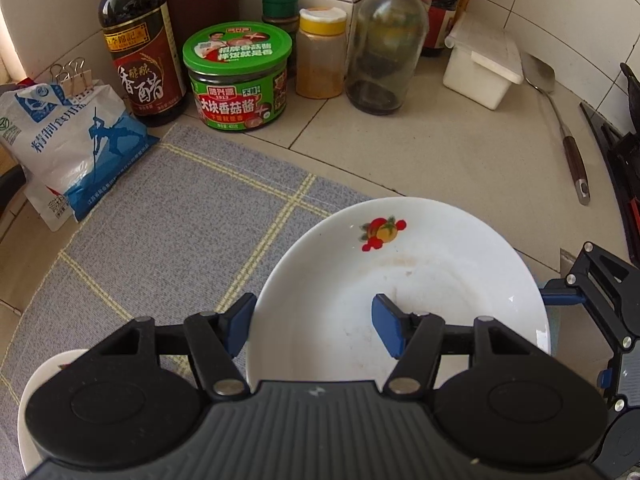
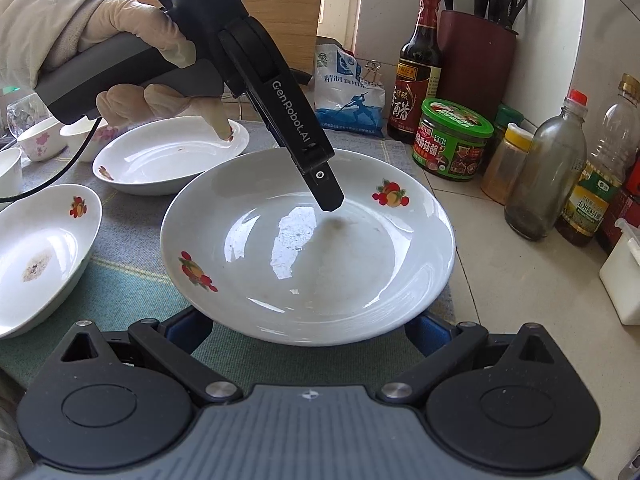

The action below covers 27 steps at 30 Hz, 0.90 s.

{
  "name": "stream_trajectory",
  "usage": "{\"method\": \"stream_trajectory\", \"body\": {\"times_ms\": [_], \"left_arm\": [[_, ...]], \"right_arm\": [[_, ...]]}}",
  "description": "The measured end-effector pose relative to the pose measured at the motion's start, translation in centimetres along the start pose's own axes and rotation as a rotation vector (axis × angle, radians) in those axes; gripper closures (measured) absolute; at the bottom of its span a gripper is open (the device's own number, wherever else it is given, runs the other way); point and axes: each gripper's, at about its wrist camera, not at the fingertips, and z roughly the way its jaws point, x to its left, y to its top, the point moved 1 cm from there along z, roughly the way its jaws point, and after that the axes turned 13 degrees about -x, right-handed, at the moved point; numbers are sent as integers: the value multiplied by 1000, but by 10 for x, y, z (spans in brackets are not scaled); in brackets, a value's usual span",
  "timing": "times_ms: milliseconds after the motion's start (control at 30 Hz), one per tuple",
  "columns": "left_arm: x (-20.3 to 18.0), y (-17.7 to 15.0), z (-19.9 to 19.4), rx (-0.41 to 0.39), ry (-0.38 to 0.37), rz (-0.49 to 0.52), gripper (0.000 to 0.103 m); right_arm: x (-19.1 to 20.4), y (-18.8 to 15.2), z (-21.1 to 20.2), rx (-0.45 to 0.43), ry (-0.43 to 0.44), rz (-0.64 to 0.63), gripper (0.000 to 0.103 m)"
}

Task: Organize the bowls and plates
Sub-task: 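Lift the stained white plate off the towel with the left tool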

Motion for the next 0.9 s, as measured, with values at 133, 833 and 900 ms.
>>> {"method": "stream_trajectory", "body": {"times_ms": [133, 833, 900], "left_arm": [[6, 5, 10, -9, 4, -1, 41], [27, 17, 48, -17, 27, -7, 41], [27, 17, 48, -18, 28, -2, 41]], "right_arm": [[-9, 4, 13, 7, -10, -4, 0], [-30, 9, 50, 36, -22, 25, 0], [-29, 9, 50, 40, -22, 26, 0]]}}
